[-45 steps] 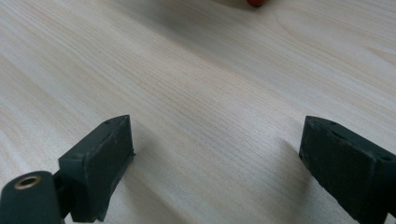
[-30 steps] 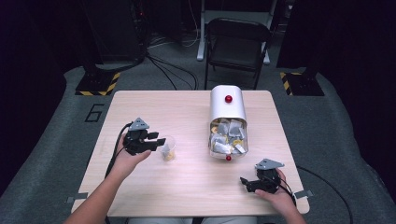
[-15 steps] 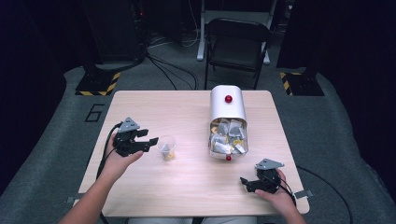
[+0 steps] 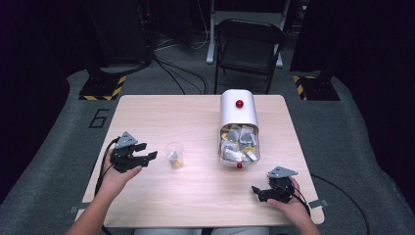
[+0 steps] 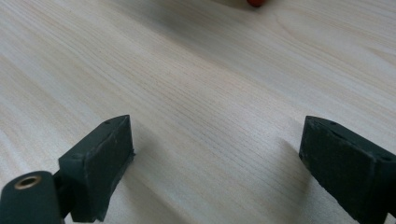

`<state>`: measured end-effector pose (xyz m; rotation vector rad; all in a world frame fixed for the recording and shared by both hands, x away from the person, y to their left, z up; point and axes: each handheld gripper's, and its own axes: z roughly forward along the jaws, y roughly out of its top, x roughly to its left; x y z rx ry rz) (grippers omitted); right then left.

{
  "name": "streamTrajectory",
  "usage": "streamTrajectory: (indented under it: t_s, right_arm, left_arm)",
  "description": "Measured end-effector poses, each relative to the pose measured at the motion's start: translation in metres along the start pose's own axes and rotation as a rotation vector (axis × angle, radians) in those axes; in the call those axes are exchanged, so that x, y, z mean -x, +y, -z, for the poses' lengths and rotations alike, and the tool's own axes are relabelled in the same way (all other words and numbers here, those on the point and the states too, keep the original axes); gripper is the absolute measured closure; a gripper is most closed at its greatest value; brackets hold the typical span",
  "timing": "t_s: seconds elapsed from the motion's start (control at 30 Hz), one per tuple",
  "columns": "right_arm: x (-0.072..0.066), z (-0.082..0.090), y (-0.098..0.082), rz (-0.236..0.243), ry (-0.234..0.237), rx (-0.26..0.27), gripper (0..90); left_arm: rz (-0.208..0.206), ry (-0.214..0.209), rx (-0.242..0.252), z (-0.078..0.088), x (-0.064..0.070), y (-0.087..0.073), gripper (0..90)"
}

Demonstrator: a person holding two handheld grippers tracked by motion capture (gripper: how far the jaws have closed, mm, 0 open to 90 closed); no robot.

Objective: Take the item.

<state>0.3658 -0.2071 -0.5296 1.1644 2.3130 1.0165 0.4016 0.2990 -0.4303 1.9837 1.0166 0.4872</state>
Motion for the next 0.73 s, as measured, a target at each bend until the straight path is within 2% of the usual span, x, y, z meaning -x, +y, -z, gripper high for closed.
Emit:
streamTrajectory:
  t_s: [0.17, 0.3, 0.6, 0.73]
  right_arm:
    - [0.000, 0.000, 0.000, 0.000, 0.000, 0.000, 9.4]
    - [0.000, 0.000, 0.000, 0.001, 0.001, 0.000, 9.4]
    - [0.000, 0.000, 0.000, 0.000, 0.000, 0.000, 9.4]
    - [0.000, 0.000, 0.000, 0.000, 0.000, 0.000, 9.3]
  left_arm:
    - [0.015, 0.004, -0.012, 0.001, -0.005, -0.020, 41.1]
    - [0.023, 0.019, -0.017, 0.001, -0.009, -0.029, 40.7]
    - [0.042, 0.028, -0.034, 0.001, -0.015, -0.042, 37.9]
    - [0.051, 0.027, -0.017, 0.002, -0.018, -0.045, 36.6]
